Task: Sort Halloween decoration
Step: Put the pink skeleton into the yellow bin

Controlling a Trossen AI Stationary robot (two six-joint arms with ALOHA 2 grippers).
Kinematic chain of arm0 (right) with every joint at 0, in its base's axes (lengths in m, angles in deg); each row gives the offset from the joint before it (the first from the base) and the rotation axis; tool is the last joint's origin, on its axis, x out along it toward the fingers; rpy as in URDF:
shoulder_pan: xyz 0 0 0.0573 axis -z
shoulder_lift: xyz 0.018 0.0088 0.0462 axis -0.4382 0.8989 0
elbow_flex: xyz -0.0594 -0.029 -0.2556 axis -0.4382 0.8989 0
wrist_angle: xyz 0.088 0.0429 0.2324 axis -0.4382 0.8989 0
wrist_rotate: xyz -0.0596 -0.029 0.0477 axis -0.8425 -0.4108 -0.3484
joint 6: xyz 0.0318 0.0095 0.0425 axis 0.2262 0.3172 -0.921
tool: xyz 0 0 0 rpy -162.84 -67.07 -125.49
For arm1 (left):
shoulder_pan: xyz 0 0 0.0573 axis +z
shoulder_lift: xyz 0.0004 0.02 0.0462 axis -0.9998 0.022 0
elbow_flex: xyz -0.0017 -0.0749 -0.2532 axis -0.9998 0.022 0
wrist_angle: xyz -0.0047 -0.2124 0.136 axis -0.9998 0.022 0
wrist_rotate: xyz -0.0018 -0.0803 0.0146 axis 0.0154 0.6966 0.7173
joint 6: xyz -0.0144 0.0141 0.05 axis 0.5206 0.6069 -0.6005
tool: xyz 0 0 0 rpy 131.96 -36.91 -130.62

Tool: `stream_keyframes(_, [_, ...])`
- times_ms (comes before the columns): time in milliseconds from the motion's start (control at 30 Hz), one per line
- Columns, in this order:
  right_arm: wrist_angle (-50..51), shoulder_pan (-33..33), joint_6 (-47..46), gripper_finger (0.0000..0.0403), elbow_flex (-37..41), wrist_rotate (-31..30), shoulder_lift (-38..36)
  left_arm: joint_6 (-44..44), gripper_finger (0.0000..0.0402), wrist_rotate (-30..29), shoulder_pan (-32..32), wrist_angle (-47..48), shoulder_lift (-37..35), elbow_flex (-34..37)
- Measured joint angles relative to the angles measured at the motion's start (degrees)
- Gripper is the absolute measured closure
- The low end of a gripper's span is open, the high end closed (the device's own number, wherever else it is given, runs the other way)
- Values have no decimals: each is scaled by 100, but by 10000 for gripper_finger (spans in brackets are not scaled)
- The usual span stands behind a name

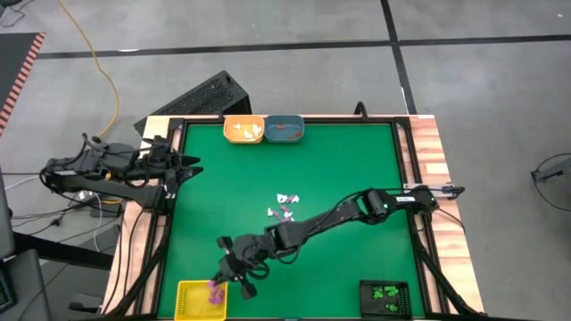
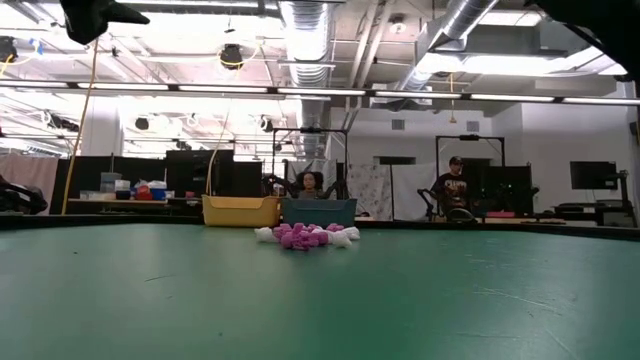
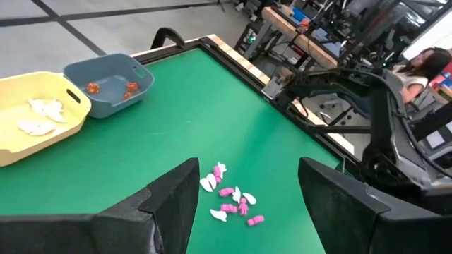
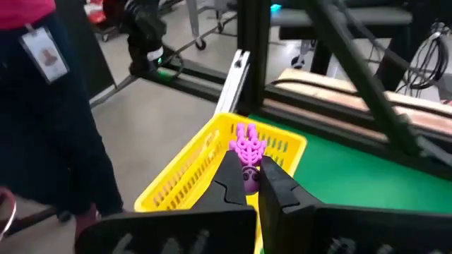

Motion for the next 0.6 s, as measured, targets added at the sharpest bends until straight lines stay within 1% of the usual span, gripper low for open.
stream_keyframes(100, [21,-87,23,396,0,-1,2,1,170,-62,2,15,2,0])
stream_keyframes(300, [-825,-184,-133,396,-44,-41,396,12,170,-201,2,120,0,0])
stream_keyframes(433, [-865,-256,-138,396,-272,-60,643,53,170,-201,0,214,2,0])
stream_keyframes(600, [-752,-295,-138,396,-332,-111,654,96,170,-201,0,225,2,0])
